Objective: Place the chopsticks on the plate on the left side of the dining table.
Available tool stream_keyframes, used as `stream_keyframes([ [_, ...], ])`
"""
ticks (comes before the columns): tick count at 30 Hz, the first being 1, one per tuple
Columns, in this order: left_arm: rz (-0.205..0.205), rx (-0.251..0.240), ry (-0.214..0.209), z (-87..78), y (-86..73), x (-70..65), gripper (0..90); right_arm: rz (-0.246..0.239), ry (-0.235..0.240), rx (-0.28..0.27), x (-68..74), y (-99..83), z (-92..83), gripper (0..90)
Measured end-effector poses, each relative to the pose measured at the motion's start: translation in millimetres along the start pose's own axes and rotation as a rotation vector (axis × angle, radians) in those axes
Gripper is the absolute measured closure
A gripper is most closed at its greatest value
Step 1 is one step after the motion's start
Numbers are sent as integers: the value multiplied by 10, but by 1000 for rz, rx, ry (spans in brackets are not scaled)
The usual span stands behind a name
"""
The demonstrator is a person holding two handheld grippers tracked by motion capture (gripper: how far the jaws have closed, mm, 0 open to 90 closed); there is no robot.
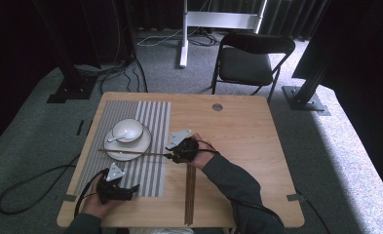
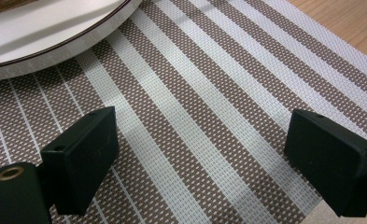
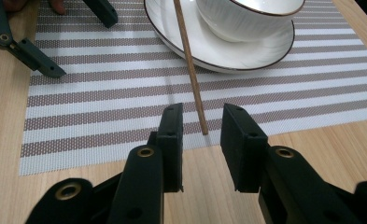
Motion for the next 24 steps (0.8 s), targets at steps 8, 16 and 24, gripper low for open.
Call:
stream_keyframes([
  [8,0,0,0,0,0,0,103,5,-9,5,35,-54,-75,665],
  [16,1,1,0,-1,0,1,103,13,-22,6,78,-116,-147,629],
  [24,0,0,0,0,0,0,103,42,-40,10,96,-208,-221,610],
])
Point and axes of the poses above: each handheld gripper's, and its own axes: z roughly forward along the jaws, y roughly out of its top, x roughly to its left, the point moved 5 cm from there along z, roughly forward along the jaws, and after that the axes turned 6 degrees about -z, right-handed, at the moved point
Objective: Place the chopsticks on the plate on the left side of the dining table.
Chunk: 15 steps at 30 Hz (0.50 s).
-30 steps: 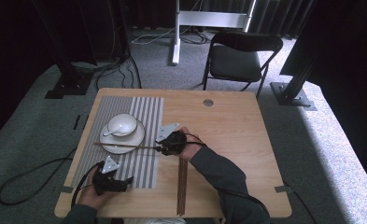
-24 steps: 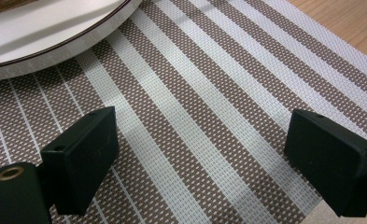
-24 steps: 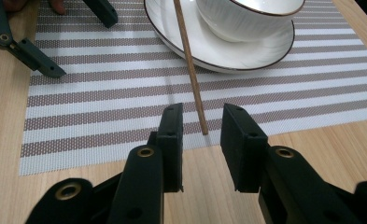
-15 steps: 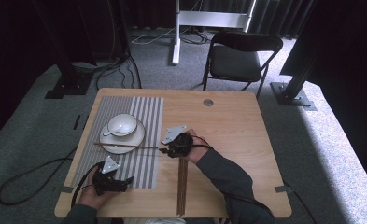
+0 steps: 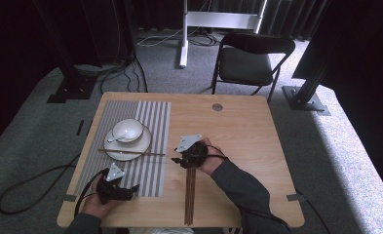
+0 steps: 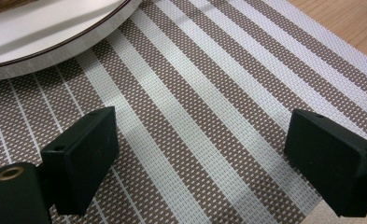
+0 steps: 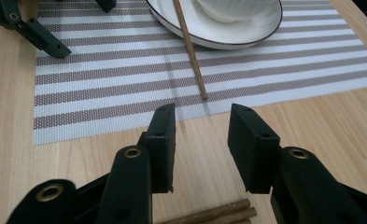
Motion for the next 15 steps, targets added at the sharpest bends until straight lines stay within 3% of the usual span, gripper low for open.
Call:
stream_keyframes([
  [15,-2,-2,0,1,1,-1,103,52,-17,17,67,-93,-43,566],
])
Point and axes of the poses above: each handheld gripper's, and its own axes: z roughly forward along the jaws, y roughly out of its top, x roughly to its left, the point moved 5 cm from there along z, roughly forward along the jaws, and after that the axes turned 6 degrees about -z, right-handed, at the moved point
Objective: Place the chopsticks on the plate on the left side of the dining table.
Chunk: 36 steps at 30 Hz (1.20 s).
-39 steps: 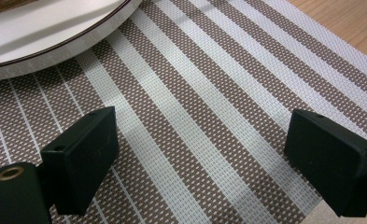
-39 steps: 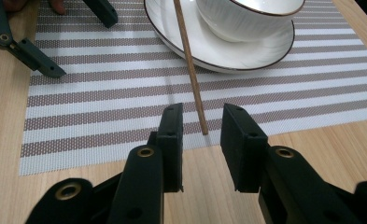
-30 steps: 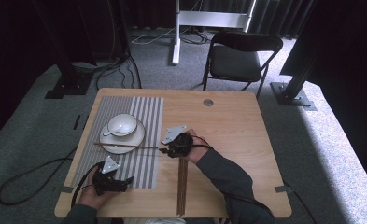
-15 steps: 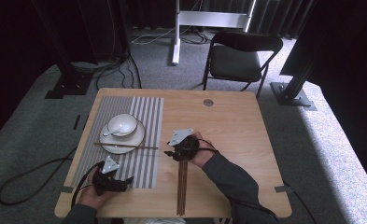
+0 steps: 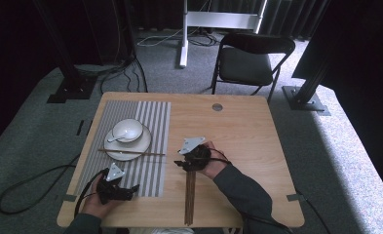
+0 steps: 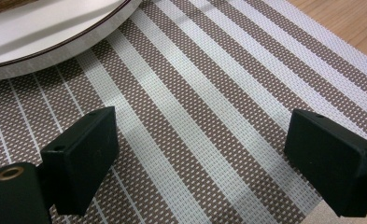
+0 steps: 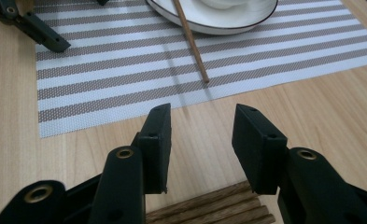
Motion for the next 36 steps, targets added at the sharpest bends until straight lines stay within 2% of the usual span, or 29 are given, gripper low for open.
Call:
stream_keyframes([
  [17,3,3,0,-2,-1,1,103,48,-11,18,90,-130,-31,551],
  [24,2,2,-1,-1,-1,1,103,99,-11,35,138,-301,-49,551],
  [36,0,1,0,-1,-1,0,103,137,-3,52,208,-463,-53,551],
])
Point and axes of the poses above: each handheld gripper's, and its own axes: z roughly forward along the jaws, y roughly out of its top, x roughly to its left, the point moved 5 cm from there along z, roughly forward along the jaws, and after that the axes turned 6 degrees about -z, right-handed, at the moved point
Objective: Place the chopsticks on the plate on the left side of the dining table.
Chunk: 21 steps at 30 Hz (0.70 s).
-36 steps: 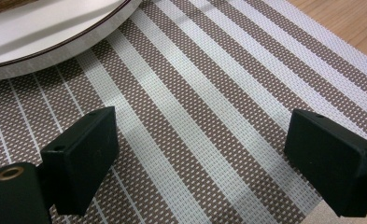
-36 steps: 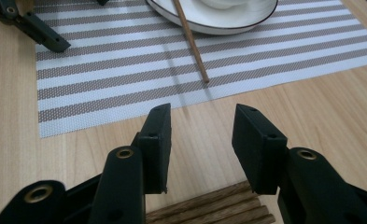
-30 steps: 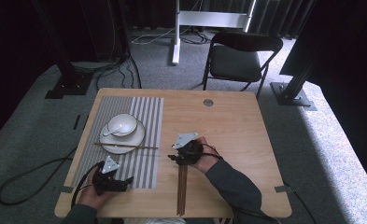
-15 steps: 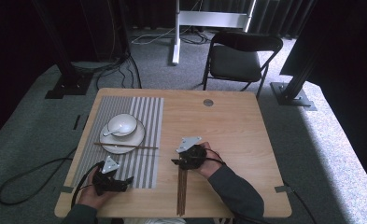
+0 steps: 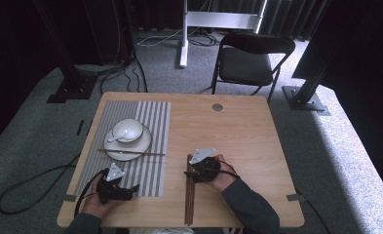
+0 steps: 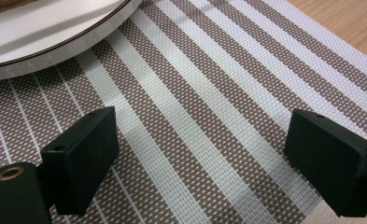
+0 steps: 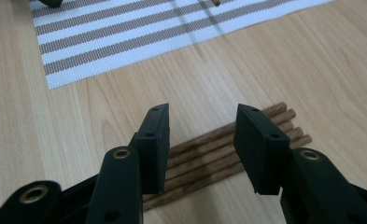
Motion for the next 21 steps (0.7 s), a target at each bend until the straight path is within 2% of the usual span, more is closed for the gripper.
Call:
stream_keyframes([
  [7,0,0,0,0,0,0,103,50,-31,-1,23,-143,-27,559],
  [14,0,0,0,0,0,0,103,56,-35,9,51,-202,-29,560],
  [21,0,0,0,0,0,0,103,84,-37,12,111,-297,-8,564],
])
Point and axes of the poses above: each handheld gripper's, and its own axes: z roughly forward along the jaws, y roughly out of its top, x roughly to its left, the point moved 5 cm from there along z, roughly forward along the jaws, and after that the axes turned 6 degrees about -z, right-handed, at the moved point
